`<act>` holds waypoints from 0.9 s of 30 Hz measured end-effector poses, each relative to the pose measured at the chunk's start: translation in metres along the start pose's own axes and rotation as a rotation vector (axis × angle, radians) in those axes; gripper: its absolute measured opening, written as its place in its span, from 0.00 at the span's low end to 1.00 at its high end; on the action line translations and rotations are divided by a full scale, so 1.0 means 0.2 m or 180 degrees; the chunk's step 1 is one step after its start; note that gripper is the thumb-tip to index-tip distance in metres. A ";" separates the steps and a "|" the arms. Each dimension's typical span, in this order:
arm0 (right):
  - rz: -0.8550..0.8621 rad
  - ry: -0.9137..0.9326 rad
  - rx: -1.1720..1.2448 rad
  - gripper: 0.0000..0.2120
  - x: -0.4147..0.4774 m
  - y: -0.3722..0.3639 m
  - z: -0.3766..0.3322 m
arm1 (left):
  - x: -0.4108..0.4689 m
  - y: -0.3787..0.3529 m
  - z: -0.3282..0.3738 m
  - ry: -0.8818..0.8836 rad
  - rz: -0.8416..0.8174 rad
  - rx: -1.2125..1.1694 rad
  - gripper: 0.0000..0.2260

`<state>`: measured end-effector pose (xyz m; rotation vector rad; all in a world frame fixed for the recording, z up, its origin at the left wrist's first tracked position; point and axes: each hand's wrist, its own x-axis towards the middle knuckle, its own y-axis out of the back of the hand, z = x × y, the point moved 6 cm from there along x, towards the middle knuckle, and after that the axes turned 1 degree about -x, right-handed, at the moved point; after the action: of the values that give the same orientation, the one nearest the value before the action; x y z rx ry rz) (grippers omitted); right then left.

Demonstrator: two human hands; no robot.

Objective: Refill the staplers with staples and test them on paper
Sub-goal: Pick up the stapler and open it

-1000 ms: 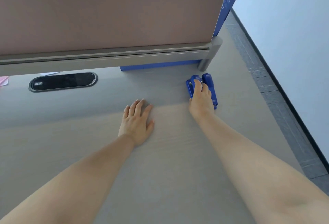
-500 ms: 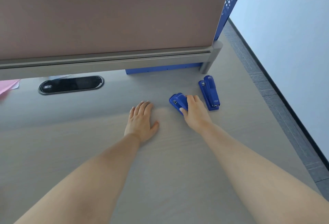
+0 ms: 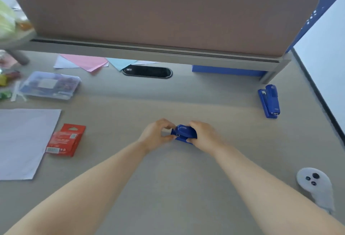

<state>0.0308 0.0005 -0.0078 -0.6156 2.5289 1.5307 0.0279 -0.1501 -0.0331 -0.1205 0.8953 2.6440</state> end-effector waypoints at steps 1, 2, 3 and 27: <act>-0.0057 0.0026 0.0008 0.16 0.00 -0.05 -0.07 | -0.06 0.04 -0.05 0.0029 0.0059 -0.0026 0.10; -0.0107 0.0053 0.0024 0.16 0.00 -0.09 -0.14 | -0.11 0.08 -0.11 0.0062 0.0120 -0.0045 0.09; -0.0157 0.0086 0.0044 0.17 0.00 -0.14 -0.20 | -0.16 0.12 -0.16 0.0106 0.0183 -0.0066 0.09; 0.0166 0.0318 0.0492 0.10 0.00 -0.48 -0.66 | -0.48 0.30 -0.50 0.0215 0.0856 -0.0129 0.09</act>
<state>0.0829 -0.1528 -0.0238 -0.6239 2.7256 1.3347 0.0941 -0.2827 -0.0610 -0.1062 0.9380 2.9234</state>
